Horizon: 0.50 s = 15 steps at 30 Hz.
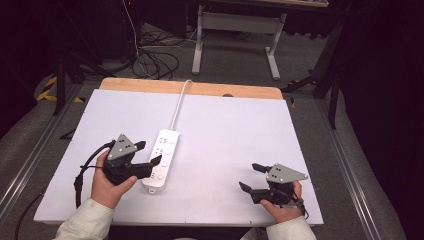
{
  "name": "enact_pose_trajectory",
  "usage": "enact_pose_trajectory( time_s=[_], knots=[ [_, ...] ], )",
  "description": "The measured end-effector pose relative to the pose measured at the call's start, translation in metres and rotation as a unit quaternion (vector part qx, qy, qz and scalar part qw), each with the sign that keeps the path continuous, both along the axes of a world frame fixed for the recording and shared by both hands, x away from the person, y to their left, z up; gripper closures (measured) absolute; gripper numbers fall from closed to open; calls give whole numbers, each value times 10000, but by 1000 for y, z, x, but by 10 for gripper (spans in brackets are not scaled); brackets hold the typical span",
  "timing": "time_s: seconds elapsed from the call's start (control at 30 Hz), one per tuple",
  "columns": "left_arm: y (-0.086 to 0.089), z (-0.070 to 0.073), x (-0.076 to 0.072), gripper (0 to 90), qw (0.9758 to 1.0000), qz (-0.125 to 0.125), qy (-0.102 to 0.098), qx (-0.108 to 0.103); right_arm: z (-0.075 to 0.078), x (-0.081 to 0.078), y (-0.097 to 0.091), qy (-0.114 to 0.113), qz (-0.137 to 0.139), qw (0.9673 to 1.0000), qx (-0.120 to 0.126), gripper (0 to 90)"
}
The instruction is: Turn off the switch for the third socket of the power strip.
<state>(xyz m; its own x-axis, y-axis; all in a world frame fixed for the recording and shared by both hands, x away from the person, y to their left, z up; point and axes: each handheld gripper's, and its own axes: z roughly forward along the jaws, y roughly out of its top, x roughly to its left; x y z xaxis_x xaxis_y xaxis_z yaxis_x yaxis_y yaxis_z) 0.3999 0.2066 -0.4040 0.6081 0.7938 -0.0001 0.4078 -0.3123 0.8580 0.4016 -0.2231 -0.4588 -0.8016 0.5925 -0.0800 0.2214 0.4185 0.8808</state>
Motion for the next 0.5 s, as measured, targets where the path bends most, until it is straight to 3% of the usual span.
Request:
enact_pose_trajectory(
  time_s=[0.37, 0.5],
  knots=[
    [-12, -6, 13, 330, 9999, -35, 77, 61, -1, 1, -1, 13, 7, 10000, 12, 242],
    [-13, -9, 15, 392, 9999, -52, 126, 79, -1, 1, 0, 11, 20, 10000, -3, 242]
  ],
)
